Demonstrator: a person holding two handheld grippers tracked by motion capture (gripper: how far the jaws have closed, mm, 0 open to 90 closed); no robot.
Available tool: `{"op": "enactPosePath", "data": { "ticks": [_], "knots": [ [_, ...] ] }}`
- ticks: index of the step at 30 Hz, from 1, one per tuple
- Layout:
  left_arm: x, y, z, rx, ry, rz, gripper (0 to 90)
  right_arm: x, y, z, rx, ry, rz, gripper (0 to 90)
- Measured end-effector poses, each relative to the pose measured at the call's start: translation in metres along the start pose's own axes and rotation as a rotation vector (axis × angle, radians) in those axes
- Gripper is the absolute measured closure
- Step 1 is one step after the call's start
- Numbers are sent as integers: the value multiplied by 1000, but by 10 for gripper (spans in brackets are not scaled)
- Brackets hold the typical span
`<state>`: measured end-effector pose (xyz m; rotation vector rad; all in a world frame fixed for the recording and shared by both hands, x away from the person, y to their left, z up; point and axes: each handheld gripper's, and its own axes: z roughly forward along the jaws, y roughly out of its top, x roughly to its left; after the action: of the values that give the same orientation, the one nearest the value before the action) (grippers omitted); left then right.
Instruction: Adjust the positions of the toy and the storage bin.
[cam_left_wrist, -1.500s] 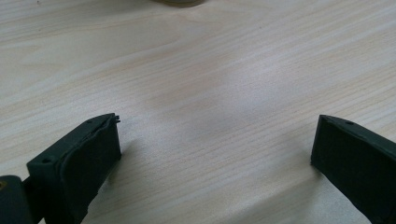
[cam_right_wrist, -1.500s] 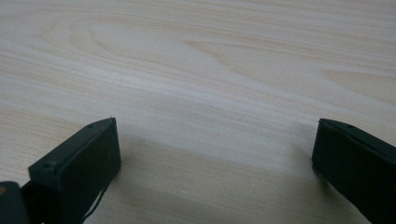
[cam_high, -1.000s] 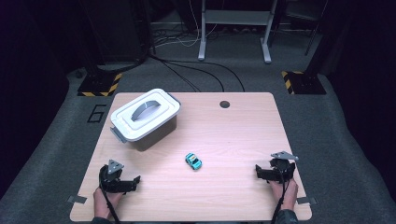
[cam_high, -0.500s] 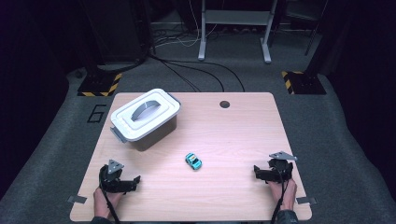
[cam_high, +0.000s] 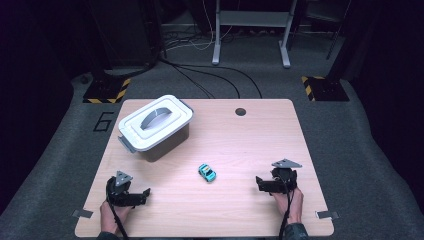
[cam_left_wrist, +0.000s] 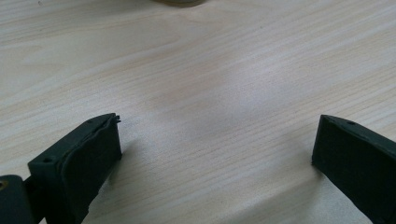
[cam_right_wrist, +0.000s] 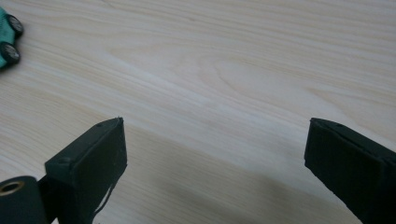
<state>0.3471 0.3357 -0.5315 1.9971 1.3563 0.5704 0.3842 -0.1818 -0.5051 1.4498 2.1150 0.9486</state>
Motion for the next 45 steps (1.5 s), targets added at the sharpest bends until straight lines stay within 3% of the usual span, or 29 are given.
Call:
{"op": "enactPosePath", "data": {
  "ticks": [16, 28, 45],
  "knots": [
    [0, 0, 0, 0, 0, 0, 8, 56, 31, 20, 16, 118, -99, 65],
    [0, 0, 0, 0, -1, -1, 9, 82, 45, 27, 25, 161, -147, 56],
    [0, 0, 0, -2, -4, -6, 10, 134, 63, 53, 50, 228, -220, 4]
  ]
}}
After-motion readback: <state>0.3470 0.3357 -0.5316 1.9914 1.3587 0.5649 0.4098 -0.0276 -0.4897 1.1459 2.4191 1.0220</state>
